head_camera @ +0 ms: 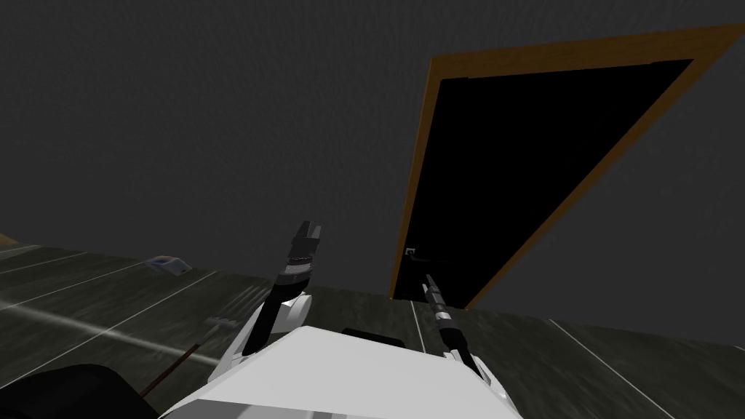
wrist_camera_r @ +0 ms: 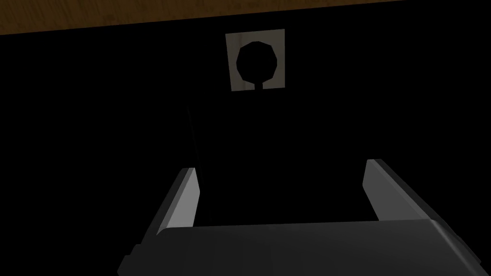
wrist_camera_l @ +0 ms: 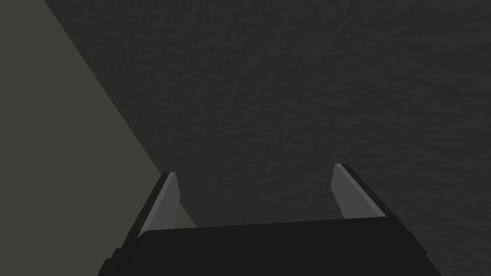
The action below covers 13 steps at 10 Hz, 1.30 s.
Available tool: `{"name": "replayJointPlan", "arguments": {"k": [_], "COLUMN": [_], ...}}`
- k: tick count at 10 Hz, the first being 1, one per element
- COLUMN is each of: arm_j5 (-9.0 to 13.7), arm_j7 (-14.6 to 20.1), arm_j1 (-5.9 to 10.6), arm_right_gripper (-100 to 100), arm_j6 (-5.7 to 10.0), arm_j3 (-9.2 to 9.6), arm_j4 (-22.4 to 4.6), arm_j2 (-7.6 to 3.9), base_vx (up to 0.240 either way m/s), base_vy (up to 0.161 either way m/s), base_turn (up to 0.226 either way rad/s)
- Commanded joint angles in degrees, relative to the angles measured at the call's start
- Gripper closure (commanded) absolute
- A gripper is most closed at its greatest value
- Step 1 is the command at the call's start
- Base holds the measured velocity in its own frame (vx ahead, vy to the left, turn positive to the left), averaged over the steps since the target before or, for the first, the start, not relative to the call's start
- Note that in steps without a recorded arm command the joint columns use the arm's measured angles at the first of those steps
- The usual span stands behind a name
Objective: Pull the door open
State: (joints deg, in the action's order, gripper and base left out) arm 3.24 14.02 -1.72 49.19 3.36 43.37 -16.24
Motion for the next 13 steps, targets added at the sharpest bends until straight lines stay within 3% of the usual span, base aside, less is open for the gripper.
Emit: {"name": "replayJointPlan", "arguments": {"k": [1,5,8,9,13], "arm_j5": [0.0,1.76,2.27,2.94,3.21], "arm_j7": [0.0,1.66,2.13,2.74,3.06], "arm_j1": [0.0,-1.33,-1.72,-2.24,-2.24], "arm_right_gripper": [-100,-100,-100,-100,-100], "arm_j6": [0.0,3.11,3.97,5.11,5.79], "arm_j3": [0.0,-2.42,-3.13,-4.06,-4.41], "arm_j4": [0.0,-3.11,-3.98,-5.13,-6.24], "arm_j2": [0.0,-2.3,-2.96,-3.82,-4.26], "base_vx": [0.007,0.188,0.103,0.13,0.097], "base_vy": [-0.03,0.047,0.01,-0.006,-0.005], "base_turn": [0.018,0.181,0.061,0.165,0.074]}}
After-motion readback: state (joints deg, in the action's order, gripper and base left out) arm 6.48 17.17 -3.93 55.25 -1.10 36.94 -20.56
